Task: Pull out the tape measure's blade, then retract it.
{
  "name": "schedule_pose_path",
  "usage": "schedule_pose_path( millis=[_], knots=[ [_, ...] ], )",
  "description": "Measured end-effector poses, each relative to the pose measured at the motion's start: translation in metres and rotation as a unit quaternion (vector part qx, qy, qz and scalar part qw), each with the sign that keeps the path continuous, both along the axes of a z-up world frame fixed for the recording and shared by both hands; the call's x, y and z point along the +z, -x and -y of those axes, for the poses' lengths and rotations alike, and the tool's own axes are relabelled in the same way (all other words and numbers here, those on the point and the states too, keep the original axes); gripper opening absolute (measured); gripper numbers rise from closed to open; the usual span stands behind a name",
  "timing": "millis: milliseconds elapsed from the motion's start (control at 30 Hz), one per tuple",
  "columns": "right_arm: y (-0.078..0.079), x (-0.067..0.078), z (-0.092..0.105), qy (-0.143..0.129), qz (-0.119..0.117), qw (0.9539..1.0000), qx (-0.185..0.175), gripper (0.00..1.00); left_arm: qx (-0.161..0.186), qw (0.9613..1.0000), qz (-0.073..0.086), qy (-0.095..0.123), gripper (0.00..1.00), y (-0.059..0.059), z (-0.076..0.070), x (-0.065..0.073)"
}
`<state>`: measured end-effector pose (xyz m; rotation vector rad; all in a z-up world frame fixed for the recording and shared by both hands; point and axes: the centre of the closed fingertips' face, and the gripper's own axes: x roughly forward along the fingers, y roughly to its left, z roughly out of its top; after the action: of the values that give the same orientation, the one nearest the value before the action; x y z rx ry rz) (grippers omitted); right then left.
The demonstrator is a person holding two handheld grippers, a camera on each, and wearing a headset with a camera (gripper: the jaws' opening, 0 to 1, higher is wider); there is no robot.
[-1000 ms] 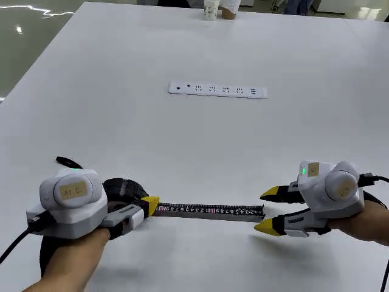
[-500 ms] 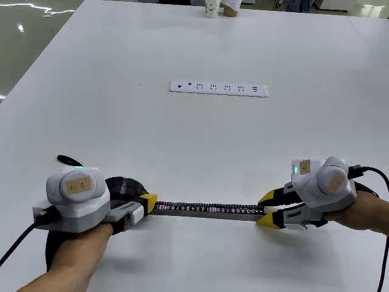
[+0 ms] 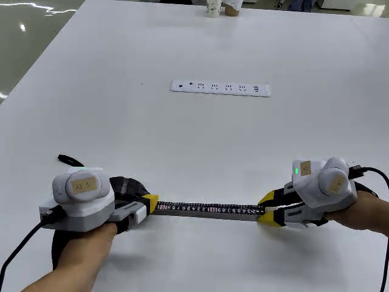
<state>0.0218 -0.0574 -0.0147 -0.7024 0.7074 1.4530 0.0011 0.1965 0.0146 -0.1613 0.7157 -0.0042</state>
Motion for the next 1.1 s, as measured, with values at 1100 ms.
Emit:
schedule_pose_path(
  millis=[1100],
  knots=[
    [0.0023,0.0,-0.0005,0.001,0.011,0.9998,0.016,0.09,0.022,0.9994,-0.018,-0.019,0.63,-0.0051,-0.0063,-0.0068]
  ],
)
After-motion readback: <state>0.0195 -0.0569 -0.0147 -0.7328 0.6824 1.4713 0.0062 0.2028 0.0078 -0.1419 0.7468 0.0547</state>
